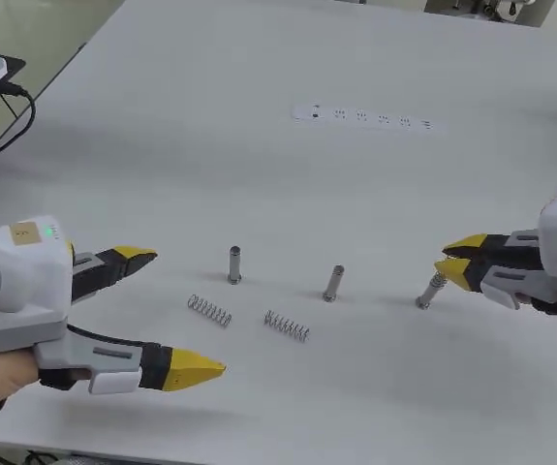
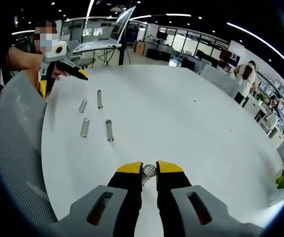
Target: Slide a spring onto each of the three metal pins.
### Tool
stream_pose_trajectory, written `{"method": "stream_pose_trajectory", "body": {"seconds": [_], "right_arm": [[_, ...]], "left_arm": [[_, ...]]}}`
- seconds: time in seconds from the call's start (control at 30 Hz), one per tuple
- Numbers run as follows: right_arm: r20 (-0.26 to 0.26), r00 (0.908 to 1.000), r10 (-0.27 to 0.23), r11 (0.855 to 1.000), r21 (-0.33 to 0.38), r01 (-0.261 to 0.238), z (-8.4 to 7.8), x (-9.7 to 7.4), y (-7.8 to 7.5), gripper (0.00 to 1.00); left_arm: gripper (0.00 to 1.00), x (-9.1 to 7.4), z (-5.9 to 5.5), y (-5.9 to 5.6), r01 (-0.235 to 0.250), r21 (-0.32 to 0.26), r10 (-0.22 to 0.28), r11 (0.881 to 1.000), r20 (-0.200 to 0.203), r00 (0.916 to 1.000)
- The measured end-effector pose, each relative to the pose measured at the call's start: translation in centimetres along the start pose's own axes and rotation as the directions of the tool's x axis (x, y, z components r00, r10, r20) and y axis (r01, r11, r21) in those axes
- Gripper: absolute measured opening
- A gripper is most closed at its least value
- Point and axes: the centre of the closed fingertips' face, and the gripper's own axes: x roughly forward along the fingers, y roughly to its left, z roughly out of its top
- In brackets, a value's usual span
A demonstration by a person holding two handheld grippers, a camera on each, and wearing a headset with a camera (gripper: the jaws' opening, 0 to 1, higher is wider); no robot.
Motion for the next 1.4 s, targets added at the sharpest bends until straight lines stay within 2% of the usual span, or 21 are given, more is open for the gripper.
{"method": "stream_pose_trajectory", "body": {"seconds": [0.73, 1.2, 1.4], "right_arm": [[-0.053, 0.9985, 0.013, 1.000, 0.025, -0.012, -2.3, 1.7, 0.5, 0.08], [-0.079, 0.9967, 0.020, 1.000, 0.025, -0.018, -3.3, 2.2, 0.8, 0.08], [-0.081, 0.9963, 0.029, 0.999, 0.027, -0.027, -3.2, 2.3, 0.7, 0.08]], "left_arm": [[0.98, -0.1, 0.0, 0.1, -0.004, -0.005, 0.004, 1.000, 0.005, 1.0000], [0.98, -0.1, 0.2, 0.2, -0.003, -0.001, 0.003, 1.000, 0.002, 1.0000], [0.98, -0.1, 0.2, 0.2, -0.001, 0.002, 0.001, 1.000, -0.001, 1.0000]]}}
